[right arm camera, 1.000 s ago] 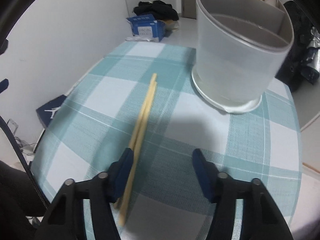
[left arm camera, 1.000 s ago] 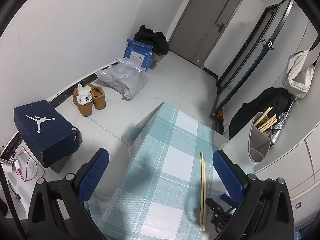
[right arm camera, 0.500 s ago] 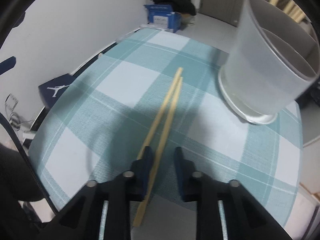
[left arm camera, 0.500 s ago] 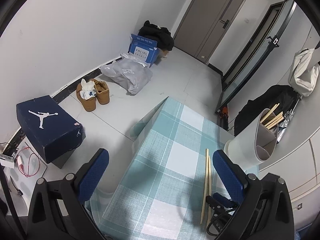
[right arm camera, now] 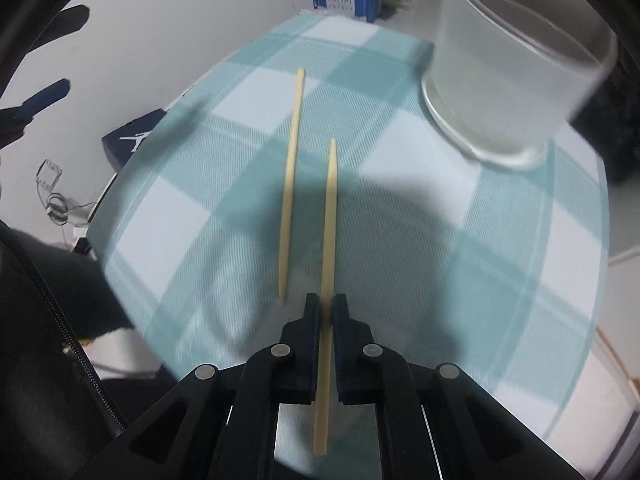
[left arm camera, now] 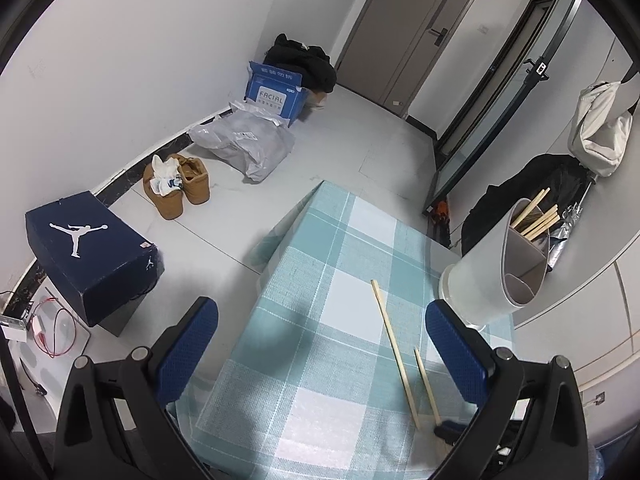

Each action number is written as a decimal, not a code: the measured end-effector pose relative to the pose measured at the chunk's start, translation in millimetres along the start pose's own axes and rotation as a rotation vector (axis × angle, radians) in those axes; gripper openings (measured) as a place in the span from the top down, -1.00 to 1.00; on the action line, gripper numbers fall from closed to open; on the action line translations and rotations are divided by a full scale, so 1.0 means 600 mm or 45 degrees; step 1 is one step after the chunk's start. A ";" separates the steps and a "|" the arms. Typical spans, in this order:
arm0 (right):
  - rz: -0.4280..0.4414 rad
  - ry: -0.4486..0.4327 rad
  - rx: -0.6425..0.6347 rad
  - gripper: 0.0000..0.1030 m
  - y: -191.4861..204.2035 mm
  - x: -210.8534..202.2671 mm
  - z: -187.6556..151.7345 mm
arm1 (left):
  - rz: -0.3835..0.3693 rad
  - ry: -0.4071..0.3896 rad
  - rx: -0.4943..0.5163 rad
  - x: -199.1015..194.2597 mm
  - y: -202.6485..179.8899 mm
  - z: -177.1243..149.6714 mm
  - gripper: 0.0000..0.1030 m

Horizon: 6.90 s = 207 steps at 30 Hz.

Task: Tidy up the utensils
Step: 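Lower the right tool onto a wooden chopstick and grasp it, then grasp the last chopstick with the left tool while the right tool lifts its chopstick, then carry both chopsticks up and lower them into the white holder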

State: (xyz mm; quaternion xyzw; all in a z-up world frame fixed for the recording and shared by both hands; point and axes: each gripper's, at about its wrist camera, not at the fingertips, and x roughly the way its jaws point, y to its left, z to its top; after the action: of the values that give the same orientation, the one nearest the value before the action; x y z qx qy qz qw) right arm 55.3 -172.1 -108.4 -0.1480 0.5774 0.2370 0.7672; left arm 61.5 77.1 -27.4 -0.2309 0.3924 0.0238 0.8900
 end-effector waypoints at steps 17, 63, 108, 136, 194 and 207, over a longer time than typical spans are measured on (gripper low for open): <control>-0.020 -0.082 -0.030 0.47 0.007 0.003 0.067 | -0.021 -0.001 -0.068 0.003 0.012 -0.002 -0.97; 0.250 -0.657 0.621 0.92 -0.214 -0.118 -0.002 | 0.201 0.281 0.193 0.122 -0.095 -0.063 -0.97; 0.322 -0.907 0.682 0.92 -0.255 -0.211 -0.046 | 0.278 0.494 0.393 0.223 -0.185 -0.044 0.95; 0.295 -0.919 0.651 0.92 -0.254 -0.219 -0.048 | 0.247 0.476 0.528 0.210 -0.230 -0.057 0.94; 0.044 -1.065 0.456 0.93 -0.160 -0.385 -0.028 | -0.333 -0.102 0.405 -0.097 -0.276 0.019 0.96; -0.015 -1.165 0.405 0.93 -0.204 -0.502 0.073 | -0.440 -0.167 0.430 -0.102 -0.359 0.145 0.96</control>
State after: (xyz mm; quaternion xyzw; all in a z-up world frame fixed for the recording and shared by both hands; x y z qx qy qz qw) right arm 90.0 -311.5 186.8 0.0874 0.2091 0.1822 0.9568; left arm 127.1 -69.5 151.5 -0.1404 0.2868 -0.1798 0.9304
